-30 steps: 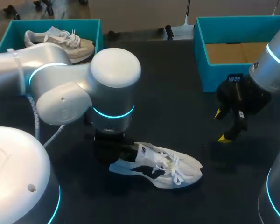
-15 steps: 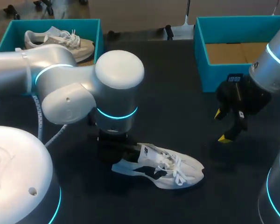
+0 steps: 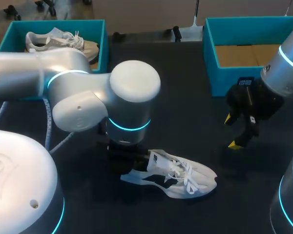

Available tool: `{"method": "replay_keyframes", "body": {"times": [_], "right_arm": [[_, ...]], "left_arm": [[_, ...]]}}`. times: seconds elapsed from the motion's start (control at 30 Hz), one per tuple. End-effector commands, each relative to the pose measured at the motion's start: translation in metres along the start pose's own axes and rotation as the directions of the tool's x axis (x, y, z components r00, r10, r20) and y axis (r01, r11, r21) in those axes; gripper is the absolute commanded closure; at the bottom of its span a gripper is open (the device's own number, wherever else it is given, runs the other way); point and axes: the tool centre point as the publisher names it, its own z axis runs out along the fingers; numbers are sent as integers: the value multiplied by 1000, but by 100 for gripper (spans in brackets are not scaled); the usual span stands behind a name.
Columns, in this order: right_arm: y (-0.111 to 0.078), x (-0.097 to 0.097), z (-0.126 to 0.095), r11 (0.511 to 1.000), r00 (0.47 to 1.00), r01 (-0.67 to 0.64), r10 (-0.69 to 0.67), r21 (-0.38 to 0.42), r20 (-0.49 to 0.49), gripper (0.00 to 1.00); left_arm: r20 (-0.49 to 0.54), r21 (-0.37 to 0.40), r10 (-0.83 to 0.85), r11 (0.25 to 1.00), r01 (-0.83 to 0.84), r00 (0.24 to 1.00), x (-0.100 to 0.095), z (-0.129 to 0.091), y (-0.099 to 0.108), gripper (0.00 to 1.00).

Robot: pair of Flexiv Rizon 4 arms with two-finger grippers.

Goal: Take the shoe out of the shoebox, open the shoe tongue, remove and reinsert the insole, then place the shoe into the shoebox

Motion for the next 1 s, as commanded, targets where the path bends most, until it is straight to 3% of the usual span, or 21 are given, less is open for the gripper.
{"method": "replay_keyframes", "body": {"times": [0.03,0.2,0.3,0.33,0.37,0.4,0.63,0.83,1.0], "right_arm": [[0,1,0,1000,1000,-1,1,3,2,0],[0,1,0,1000,1000,-1,1,3,2,0],[0,1,0,1000,1000,-1,1,3,2,0],[0,1,0,1000,1000,-1,1,3,2,0],[0,1,0,1000,1000,-1,1,3,2,0],[0,1,0,1000,1000,-1,1,3,2,0],[0,1,0,1000,1000,-1,1,3,2,0],[0,1,0,1000,1000,-1,1,3,2,0],[0,1,0,1000,1000,-1,1,3,2,0]], "left_arm": [[1,4,4,1000,-4,1000,-5,7,1,87],[20,-3,12,1000,-12,1000,-3,9,3,68],[28,6,10,1000,-10,1000,-2,9,4,51],[30,8,10,1000,-10,1000,-1,9,4,40],[39,18,5,1000,-6,999,0,9,5,15],[46,23,4,1000,-5,999,1,7,5,2],[154,50,-36,998,28,987,10,-16,4,0],[292,96,-131,990,107,947,24,-51,5,0],[419,191,-237,967,170,876,35,-76,-6,0]]}}
